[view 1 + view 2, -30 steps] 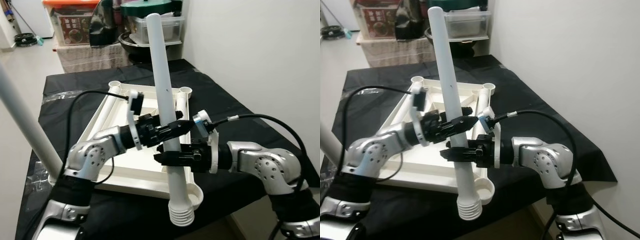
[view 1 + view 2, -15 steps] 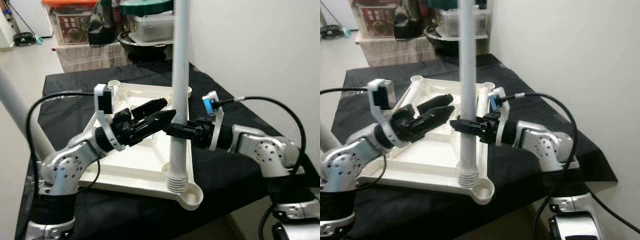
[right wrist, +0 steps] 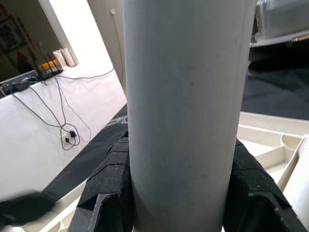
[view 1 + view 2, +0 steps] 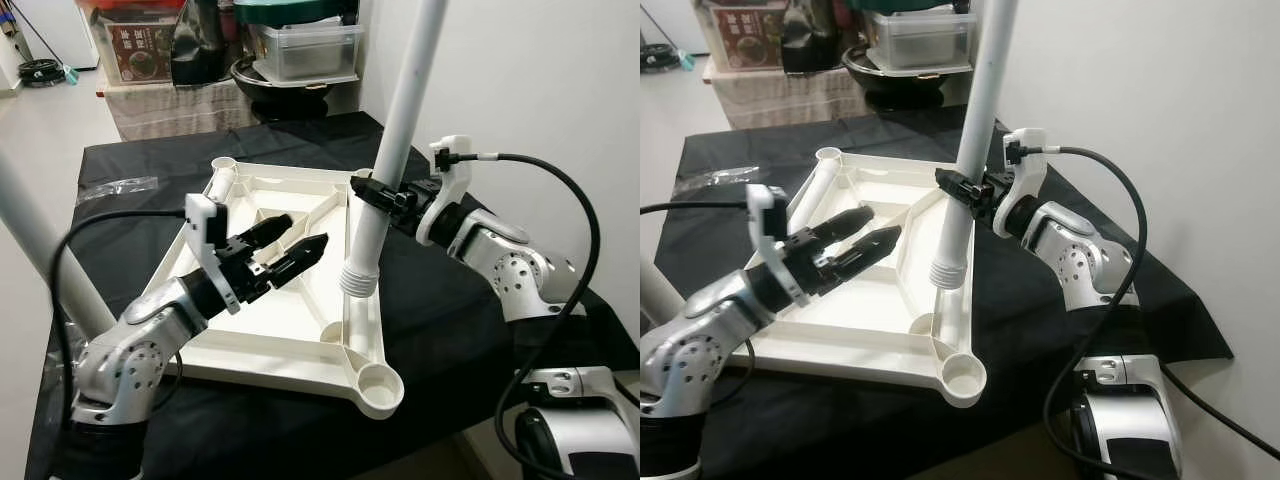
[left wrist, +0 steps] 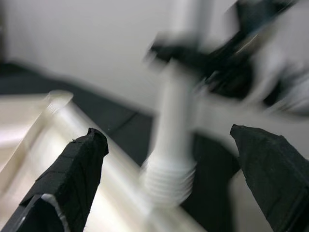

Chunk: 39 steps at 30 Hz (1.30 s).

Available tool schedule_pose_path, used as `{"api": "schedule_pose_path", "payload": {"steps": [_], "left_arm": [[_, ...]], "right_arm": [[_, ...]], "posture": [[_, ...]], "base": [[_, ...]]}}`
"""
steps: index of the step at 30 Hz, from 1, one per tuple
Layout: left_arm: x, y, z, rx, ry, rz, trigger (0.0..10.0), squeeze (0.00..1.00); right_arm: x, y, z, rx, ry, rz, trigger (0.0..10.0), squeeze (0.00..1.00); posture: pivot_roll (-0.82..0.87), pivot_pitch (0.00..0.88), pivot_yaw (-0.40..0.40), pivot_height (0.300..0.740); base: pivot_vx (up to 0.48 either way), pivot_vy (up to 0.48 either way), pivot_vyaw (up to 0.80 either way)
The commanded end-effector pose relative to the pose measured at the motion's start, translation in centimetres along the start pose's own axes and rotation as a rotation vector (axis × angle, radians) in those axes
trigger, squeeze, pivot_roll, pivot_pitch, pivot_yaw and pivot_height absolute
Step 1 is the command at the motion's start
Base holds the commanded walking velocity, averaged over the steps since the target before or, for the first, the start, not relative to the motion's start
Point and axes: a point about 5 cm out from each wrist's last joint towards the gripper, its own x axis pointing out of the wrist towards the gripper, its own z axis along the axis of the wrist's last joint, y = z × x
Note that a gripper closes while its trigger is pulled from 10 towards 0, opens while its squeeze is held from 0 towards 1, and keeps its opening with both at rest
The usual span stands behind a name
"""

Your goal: Building children table

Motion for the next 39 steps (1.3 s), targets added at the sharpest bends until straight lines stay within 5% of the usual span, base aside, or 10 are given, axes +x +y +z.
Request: {"api": "schedule_pose_path", "payload": {"steps": [1,13,26,27,28,35,36,37,38,39], "left_arm": [[0.7,0.3,-1.6,0.05,0.088,0.03,10.0,0.0],[2.5,0.1,-3.0,0.044,0.175,-0.104,10.0,0.0],[2.9,0.1,-4.7,0.059,0.243,-0.161,9.6,0.0],[2.9,0.0,-4.9,0.059,0.255,-0.174,5.4,0.0],[2.8,-0.1,-5.1,0.055,0.264,-0.186,10.0,0.0],[2.7,-0.6,-5.5,0.014,0.246,-0.208,10.0,0.0],[2.7,-0.6,-5.5,0.015,0.234,-0.211,4.3,0.0],[2.7,-0.6,-5.4,0.016,0.218,-0.208,1.1,0.0],[2.8,-0.5,-5.3,0.012,0.205,-0.198,0.0,0.0],[2.8,-0.5,-5.3,0.012,0.205,-0.198,0.0,0.0]], "right_arm": [[0.2,2.1,1.2,-0.017,-0.065,0.07,0.0,0.0],[1.9,7.9,-1.3,-0.017,-0.027,0.27,0.0,0.0],[1.8,10.2,-1.8,0.005,-0.014,0.34,0.0,0.0],[1.7,10.2,-1.7,0.002,-0.015,0.334,0.0,0.0],[1.7,10.0,-1.5,-0.001,-0.021,0.323,0.0,0.0],[1.9,9.6,-0.9,0.006,-0.049,0.293,0.0,0.0],[1.9,9.7,-0.9,0.008,-0.051,0.295,0.0,0.0],[1.9,9.8,-0.8,0.012,-0.052,0.298,0.0,0.0],[1.9,10.0,-0.8,0.013,-0.053,0.302,0.0,0.0],[1.9,10.0,-0.8,0.013,-0.053,0.302,0.0,0.0]], "posture": [[-0.12,0.0,-0.026,0.74],[-0.14,0.0,-0.008,0.74],[-0.14,0.0,-0.004,0.74],[-0.14,0.0,-0.003,0.74],[-0.14,0.0,-0.002,0.74],[-0.14,0.0,-0.005,0.74],[-0.14,0.0,-0.006,0.74],[-0.14,0.0,-0.006,0.74],[-0.14,0.0,-0.006,0.74],[-0.14,0.0,-0.006,0.74]], "base": [[0.0,0.0,0.0],[0.0,0.0,0.0],[0.0,0.0,0.0],[0.0,0.0,0.0],[0.0,0.0,0.0],[0.0,0.0,0.0],[0.0,0.0,0.0],[0.0,0.0,0.0],[0.0,0.0,0.0],[0.0,0.0,0.0]]}}
